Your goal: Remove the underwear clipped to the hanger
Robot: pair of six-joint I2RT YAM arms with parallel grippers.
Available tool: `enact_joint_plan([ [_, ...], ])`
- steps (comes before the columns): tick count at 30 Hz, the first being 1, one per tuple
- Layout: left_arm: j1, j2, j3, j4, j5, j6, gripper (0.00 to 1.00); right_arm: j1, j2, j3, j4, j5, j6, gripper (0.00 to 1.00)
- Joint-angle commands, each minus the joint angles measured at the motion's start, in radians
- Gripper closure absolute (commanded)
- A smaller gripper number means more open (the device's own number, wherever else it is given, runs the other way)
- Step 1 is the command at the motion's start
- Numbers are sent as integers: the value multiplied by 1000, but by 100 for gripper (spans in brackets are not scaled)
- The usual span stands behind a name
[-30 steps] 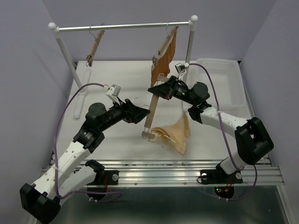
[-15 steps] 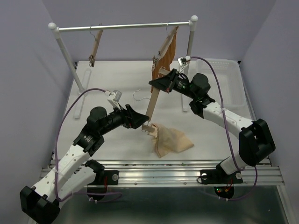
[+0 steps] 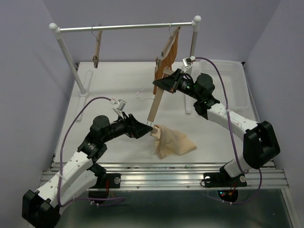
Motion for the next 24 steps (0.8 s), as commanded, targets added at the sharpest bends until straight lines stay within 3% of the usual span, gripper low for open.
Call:
enact_joint_plan([
  [1,-2,30,-31,188,75,-40,2,-2,-31,52,83,-13,51,99],
  [6,-4,46,-38,259,103,-53,13,-2,-26,48,90,-16,67,99],
  [9,-2,47,-37,266,121,-59,33,-2,-18,48,95,-13,73,99],
  [10,-2,47,-40,266,126,-61,33,-2,-17,48,95,-10,71,99],
  [13,-4,47,-40,266,146,-63,46,-2,-15,45,95,10,71,99],
  [24,-2,46,-17,208,157,-35,40,-2,3,56,89,55,65,99],
])
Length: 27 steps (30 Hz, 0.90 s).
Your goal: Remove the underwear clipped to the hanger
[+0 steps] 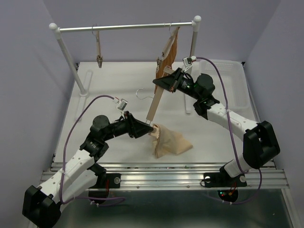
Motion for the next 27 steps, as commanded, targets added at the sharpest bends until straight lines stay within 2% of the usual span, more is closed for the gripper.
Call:
enact_joint_plan([
  [1,-4,-10,17,10,26,30,42,-2,2,58,66,30,11,99],
  [4,-2,-15,21,4,9,33,48,-2,7,65,66,15,10,99],
  [5,-2,-13,26,4,3,33,55,-2,8,64,66,10,10,99],
  [7,-4,-12,35,4,-11,34,62,-2,13,67,63,-2,10,99],
  [9,-4,-10,41,4,-14,36,62,-2,19,67,65,-11,11,99],
  [13,-4,-4,47,5,-31,31,71,-11,40,70,55,-51,19,99],
  [16,-2,-5,50,4,-41,30,76,-11,59,56,52,-77,21,72],
  [17,-2,-9,50,4,-51,31,78,-11,65,58,51,-94,16,56],
  [18,-4,-10,55,4,-58,30,80,-11,71,62,48,-131,8,48],
  [22,-4,-24,70,-7,-113,39,92,-11,94,59,42,-200,-22,29],
  [24,-2,-22,76,-10,-127,39,99,-11,96,55,37,-224,-39,23],
  [27,-1,-10,84,-7,-134,45,100,-11,93,41,26,-258,-74,17],
])
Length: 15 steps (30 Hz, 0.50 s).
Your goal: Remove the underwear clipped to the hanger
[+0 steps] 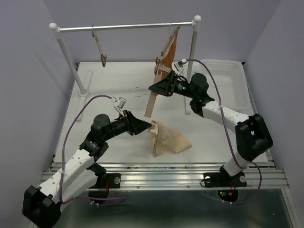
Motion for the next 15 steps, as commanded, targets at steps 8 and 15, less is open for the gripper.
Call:
enact_joint_plan([
  [8,-2,-3,91,84,-24,52,100,-3,-39,-73,21,-242,-222,4],
  [15,-1,2,105,84,8,70,100,-3,-56,-107,53,-231,-243,5],
])
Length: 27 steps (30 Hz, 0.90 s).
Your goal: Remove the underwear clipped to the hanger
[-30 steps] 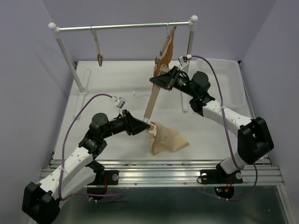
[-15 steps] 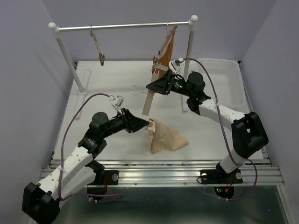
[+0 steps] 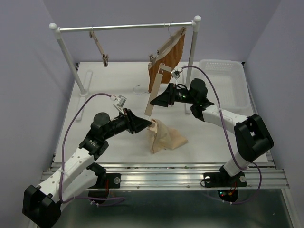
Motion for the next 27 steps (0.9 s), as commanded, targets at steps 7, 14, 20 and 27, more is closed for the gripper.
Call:
enact_joint_plan([
  [7,-3,36,73,110,49,34,100,-2,-35,-23,326,28,159,34],
  [14,-1,65,70,126,52,27,100,-2,2,-28,435,59,281,74],
  [20,-3,63,71,120,46,14,70,-2,-16,-31,363,116,262,99],
  [27,-1,22,58,110,43,-4,18,-2,-51,-32,274,136,231,99],
])
